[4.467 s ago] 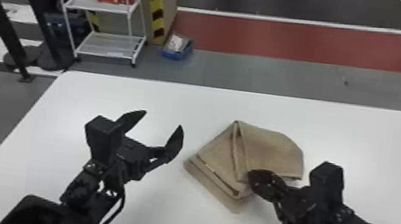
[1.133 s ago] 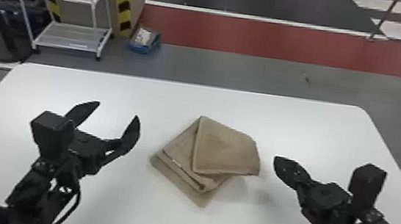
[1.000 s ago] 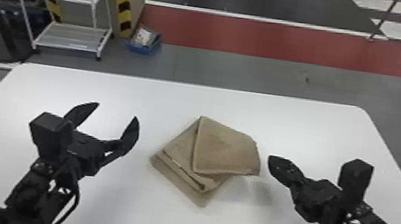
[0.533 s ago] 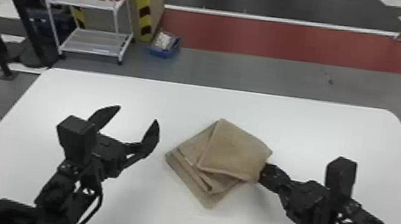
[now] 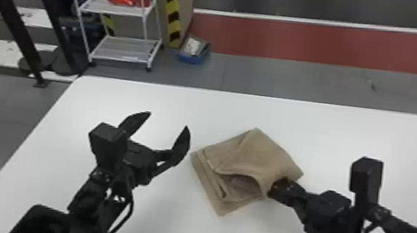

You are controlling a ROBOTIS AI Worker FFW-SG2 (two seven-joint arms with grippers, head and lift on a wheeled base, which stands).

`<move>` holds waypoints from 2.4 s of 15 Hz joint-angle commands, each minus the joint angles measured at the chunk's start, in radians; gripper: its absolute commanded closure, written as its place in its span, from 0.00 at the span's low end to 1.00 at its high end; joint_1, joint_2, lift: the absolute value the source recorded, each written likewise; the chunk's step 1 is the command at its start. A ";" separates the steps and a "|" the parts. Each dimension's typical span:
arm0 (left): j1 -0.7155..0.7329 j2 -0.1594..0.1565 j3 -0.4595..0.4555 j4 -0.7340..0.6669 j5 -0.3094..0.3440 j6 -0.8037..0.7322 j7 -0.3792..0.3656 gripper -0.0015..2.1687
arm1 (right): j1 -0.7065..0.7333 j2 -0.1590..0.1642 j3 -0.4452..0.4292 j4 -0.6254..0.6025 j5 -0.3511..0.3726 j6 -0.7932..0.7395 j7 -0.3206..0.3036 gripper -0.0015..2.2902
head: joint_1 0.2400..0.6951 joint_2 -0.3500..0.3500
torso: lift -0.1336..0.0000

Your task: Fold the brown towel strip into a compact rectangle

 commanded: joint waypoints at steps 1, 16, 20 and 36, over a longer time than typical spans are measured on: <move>0.000 0.001 0.003 0.007 -0.001 -0.023 0.001 0.04 | -0.018 0.016 0.014 0.004 -0.034 0.010 -0.003 0.78 | 1.00 0.69 | 0.08; -0.003 0.001 0.006 0.008 -0.006 -0.032 0.007 0.04 | 0.065 -0.016 -0.042 -0.029 -0.065 0.031 0.043 0.77 | 1.00 0.75 | 0.08; -0.009 -0.001 0.000 0.011 -0.007 -0.032 0.007 0.04 | 0.140 -0.015 -0.213 -0.100 -0.148 0.041 0.067 0.77 | 1.00 0.66 | 0.08; 0.002 0.001 0.024 -0.012 -0.001 -0.048 0.006 0.04 | -0.106 0.022 -0.069 0.208 -0.095 0.044 0.001 0.77 | 1.00 0.64 | 0.08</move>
